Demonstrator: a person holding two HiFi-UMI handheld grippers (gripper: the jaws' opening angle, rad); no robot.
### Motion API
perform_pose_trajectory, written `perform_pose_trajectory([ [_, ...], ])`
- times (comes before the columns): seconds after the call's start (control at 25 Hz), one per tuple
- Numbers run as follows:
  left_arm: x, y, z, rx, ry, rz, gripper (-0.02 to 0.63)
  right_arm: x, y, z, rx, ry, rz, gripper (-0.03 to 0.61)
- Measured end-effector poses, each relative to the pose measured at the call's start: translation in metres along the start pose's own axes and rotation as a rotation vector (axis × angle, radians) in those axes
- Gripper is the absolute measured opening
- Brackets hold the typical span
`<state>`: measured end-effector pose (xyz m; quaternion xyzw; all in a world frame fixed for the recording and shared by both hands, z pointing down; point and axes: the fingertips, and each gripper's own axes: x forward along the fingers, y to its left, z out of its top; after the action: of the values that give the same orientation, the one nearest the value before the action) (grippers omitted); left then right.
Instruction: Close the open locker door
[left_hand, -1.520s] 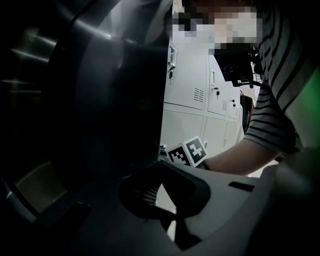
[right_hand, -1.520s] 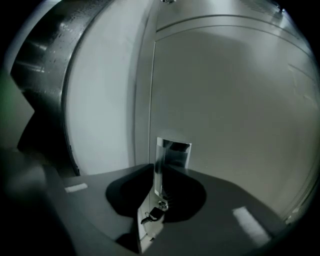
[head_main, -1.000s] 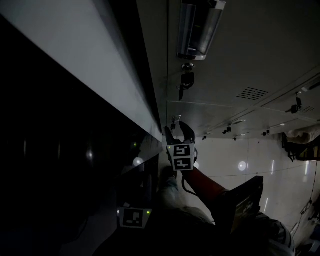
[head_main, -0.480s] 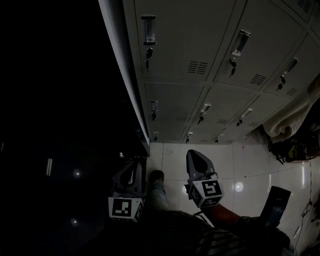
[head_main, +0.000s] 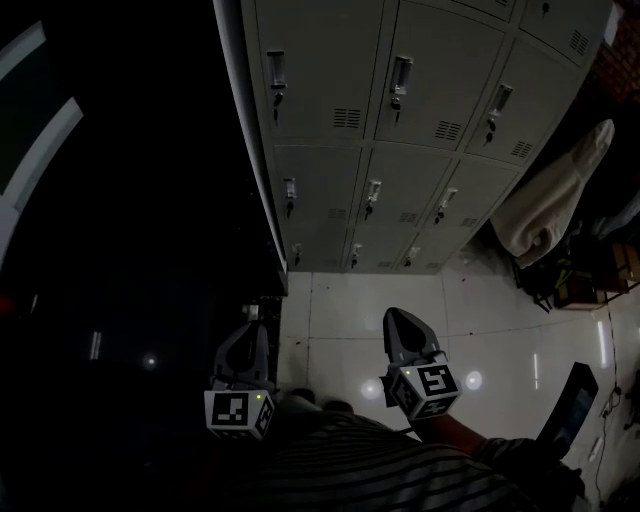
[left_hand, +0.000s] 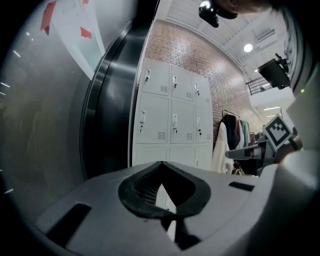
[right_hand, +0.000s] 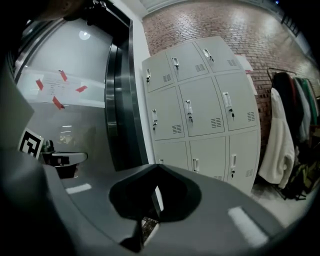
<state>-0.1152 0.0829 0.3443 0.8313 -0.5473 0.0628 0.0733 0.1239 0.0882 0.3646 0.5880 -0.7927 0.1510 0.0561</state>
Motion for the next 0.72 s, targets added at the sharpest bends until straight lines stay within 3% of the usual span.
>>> perform_pose_trajectory([
  [0.08,-0.011,0.003,0.002,-0.010,-0.008,0.009,0.005,-0.003,0.016,0.007,-0.006,-0.015,0.022,0.000],
  [0.24,-0.013,-0.006,0.000,-0.029,0.012,-0.101,0.005,-0.024,0.030,0.008,0.002,-0.029,-0.057,0.001],
  [0.4,-0.028,0.002,0.011,-0.005,0.007,-0.084,0.005,-0.020,0.063,0.019,0.001,-0.038,0.018,0.000],
  [0.72,-0.038,0.000,0.006,-0.015,0.037,-0.141,0.005,-0.023,0.085,0.013,-0.010,-0.030,0.007,0.000],
])
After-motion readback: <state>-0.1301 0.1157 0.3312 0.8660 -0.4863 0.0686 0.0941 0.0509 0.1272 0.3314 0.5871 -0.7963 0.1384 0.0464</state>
